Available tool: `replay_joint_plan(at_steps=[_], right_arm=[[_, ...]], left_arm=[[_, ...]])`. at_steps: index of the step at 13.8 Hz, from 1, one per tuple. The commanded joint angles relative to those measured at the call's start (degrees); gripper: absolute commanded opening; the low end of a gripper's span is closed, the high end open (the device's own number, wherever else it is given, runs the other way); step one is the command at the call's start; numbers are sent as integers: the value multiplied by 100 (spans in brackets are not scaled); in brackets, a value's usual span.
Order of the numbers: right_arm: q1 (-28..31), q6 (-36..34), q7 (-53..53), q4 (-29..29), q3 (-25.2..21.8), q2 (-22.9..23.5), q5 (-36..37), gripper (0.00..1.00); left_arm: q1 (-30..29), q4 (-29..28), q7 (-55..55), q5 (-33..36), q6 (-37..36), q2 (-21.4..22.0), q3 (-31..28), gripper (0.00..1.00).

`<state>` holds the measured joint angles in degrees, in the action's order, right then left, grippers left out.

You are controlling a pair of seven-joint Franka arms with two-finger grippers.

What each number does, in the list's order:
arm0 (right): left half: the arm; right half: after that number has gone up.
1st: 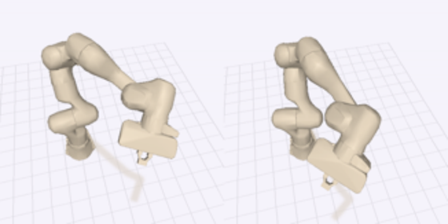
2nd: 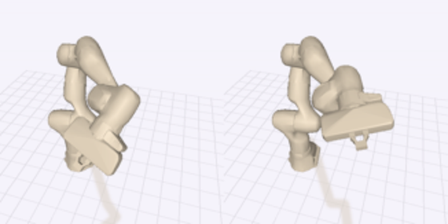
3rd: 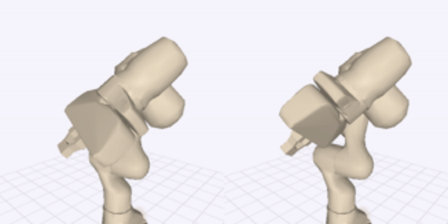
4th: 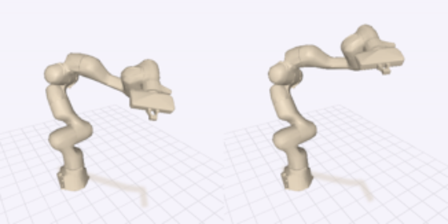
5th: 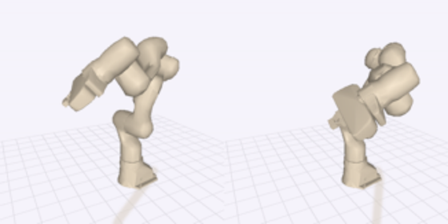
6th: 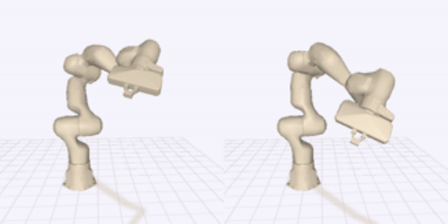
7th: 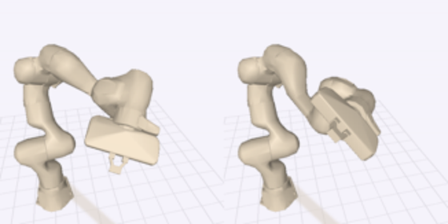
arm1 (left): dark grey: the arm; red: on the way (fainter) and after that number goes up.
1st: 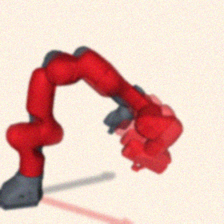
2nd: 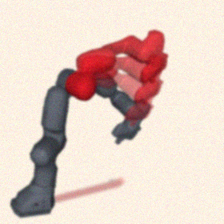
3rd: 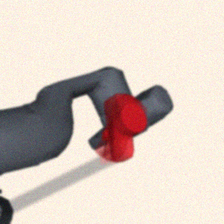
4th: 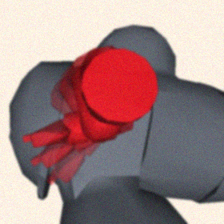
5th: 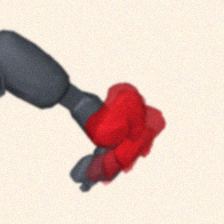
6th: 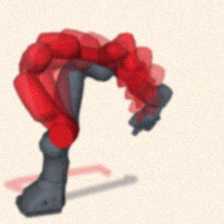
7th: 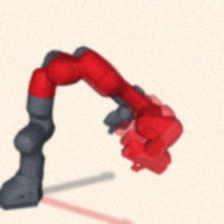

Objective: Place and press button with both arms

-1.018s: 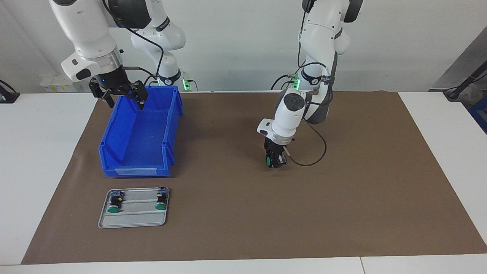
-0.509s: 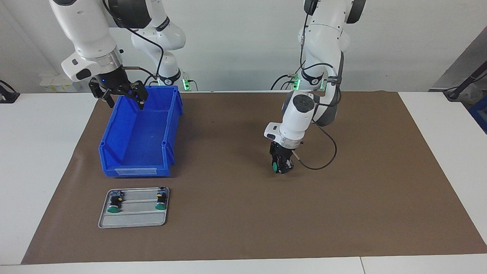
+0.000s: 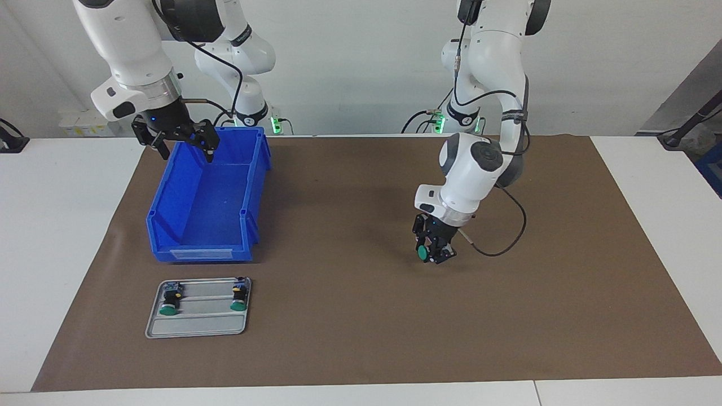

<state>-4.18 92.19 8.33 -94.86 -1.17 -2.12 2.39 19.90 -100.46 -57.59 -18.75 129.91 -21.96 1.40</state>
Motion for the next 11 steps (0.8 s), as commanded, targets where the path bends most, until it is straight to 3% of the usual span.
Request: replay_joint_plan(at_steps=[1,4,7,11], right_arm=[[5,-17,37,-23,-24,-43,-116,100],[-4,-17,28,-23,-24,-43,-116,100],[-4,-17,37,-23,-24,-43,-116,100],[-4,-17,37,-23,-24,-43,-116,100]], left_arm=[[-607,544,-611,-540,-1123,-63,89,0],[-1127,457,-1646,-1418,-1346,-11,89,0],[-1338,89,-2412,-1866,-1293,156,62,0],[-1708,-746,-3958,-3588,-1092,507,45,0]])
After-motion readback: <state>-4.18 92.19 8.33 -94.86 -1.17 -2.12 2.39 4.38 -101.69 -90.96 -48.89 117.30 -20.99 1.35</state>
